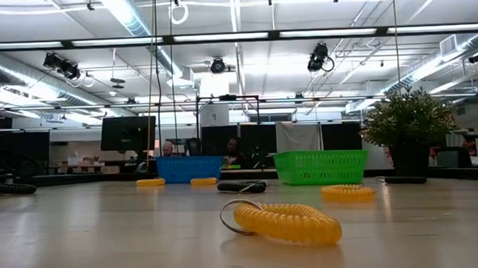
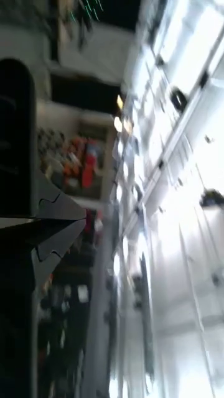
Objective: Sort spring keychains
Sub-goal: Put the black spring keychain into the green bin
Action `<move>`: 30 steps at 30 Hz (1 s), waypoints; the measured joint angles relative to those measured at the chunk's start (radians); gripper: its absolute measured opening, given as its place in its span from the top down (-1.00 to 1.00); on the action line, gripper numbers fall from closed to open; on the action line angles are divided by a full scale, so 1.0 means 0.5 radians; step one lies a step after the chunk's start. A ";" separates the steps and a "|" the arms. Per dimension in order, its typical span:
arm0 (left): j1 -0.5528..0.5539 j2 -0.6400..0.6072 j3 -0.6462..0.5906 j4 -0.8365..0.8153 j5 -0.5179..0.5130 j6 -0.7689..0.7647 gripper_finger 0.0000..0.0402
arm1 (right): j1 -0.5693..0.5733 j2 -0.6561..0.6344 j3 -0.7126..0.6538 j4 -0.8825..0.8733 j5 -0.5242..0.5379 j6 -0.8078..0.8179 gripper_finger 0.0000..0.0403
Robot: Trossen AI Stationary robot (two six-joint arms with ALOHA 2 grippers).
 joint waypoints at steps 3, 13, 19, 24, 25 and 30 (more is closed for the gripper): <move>0.002 0.187 0.273 -0.143 -0.191 -0.077 0.98 | 0.000 0.062 0.106 -0.082 0.040 -0.028 0.97; 0.002 0.566 0.740 -0.264 -0.207 -0.051 0.98 | -0.001 0.164 0.144 -0.011 0.279 0.087 0.97; 0.000 0.660 1.080 -1.245 -0.166 -0.351 0.98 | -0.007 0.300 0.543 -0.972 0.530 0.489 0.94; 0.001 0.736 1.501 -2.088 -0.036 -0.633 0.98 | -0.010 0.548 1.051 -1.694 0.662 0.774 0.92; 0.001 0.746 1.562 -2.213 -0.001 -0.659 0.98 | -0.010 0.594 1.135 -1.820 0.691 0.837 0.91; 0.001 0.763 1.678 -2.570 0.102 -0.676 0.98 | -0.010 0.755 1.373 -2.239 0.694 1.133 0.91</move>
